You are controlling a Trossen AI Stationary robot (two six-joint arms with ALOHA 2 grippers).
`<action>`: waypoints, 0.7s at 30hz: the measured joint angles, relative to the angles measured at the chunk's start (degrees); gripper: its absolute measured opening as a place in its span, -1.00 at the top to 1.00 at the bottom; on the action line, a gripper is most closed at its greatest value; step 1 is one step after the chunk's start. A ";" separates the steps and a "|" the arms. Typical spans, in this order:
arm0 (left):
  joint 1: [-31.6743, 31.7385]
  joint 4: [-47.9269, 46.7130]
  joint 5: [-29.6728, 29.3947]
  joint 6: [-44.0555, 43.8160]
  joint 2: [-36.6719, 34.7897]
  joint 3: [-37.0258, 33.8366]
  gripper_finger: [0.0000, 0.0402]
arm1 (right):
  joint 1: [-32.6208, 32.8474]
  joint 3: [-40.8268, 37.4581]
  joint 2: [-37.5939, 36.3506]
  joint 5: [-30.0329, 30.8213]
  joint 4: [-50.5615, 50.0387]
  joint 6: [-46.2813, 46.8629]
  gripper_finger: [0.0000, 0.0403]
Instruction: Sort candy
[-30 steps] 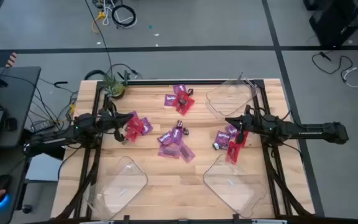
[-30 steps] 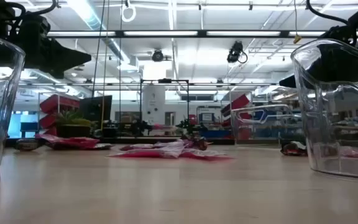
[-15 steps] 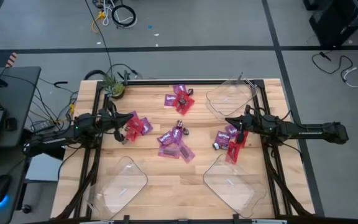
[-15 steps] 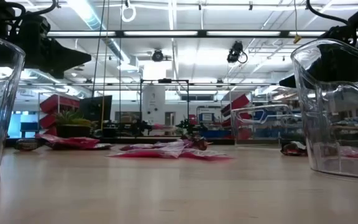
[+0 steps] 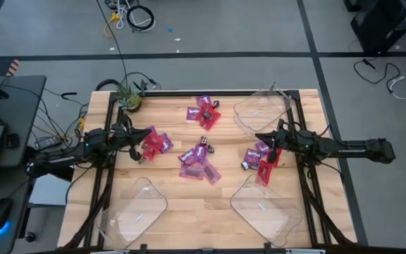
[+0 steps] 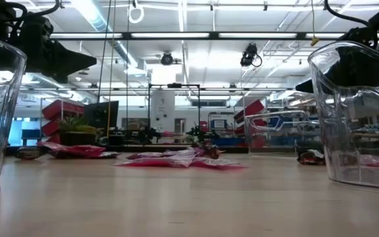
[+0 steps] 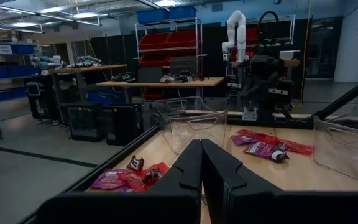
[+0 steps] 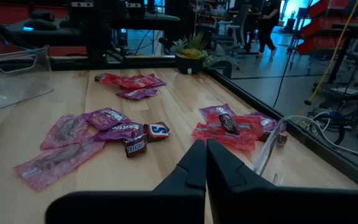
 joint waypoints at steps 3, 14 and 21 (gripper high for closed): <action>0.00 0.64 0.01 0.01 0.01 0.00 0.95 | -0.01 0.00 0.01 -0.01 0.00 0.00 1.00; -0.01 15.01 -1.09 -3.26 -0.04 0.00 0.95 | 0.00 0.00 0.02 -0.02 0.00 0.02 1.00; -0.01 16.23 -1.39 -7.28 -0.01 0.00 0.95 | -0.02 0.00 0.02 -0.01 0.00 0.00 1.00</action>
